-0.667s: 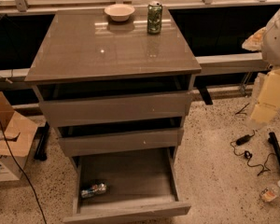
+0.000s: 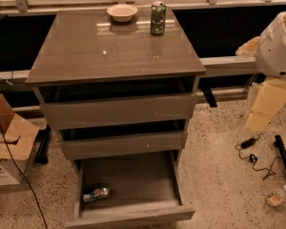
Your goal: Pick redbull can from bottom drawer and place on counter
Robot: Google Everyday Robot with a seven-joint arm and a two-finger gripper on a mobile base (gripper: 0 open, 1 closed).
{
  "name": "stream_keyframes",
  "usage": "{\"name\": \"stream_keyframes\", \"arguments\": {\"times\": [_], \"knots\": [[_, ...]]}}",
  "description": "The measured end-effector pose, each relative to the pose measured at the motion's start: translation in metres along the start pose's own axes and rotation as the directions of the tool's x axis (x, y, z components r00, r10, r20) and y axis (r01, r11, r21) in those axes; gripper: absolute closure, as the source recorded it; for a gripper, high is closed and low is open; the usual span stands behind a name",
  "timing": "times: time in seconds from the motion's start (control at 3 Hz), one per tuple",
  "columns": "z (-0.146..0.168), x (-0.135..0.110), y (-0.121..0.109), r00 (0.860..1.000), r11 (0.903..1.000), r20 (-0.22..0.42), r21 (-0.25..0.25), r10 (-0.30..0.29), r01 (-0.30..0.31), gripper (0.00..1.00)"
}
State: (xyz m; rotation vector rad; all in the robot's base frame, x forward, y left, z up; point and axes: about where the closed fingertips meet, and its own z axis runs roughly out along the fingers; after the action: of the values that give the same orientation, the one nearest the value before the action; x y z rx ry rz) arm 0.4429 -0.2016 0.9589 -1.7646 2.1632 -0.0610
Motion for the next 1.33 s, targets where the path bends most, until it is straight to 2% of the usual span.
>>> {"name": "stream_keyframes", "arguments": {"times": [0.33,0.67,1.0,1.33], "knots": [[0.028,-0.019,0.005,0.993,0.9988,0.113,-0.031,-0.034,0.038,0.0],[0.062,-0.04,0.012,0.969,0.9955,0.246,-0.081,-0.029,0.051,0.0],[0.103,-0.059,0.018,0.953,0.9841,0.302,-0.174,0.016,0.038,0.0],[0.105,-0.058,0.018,0.953,0.9833,0.302,-0.178,0.02,0.036,0.0]]}}
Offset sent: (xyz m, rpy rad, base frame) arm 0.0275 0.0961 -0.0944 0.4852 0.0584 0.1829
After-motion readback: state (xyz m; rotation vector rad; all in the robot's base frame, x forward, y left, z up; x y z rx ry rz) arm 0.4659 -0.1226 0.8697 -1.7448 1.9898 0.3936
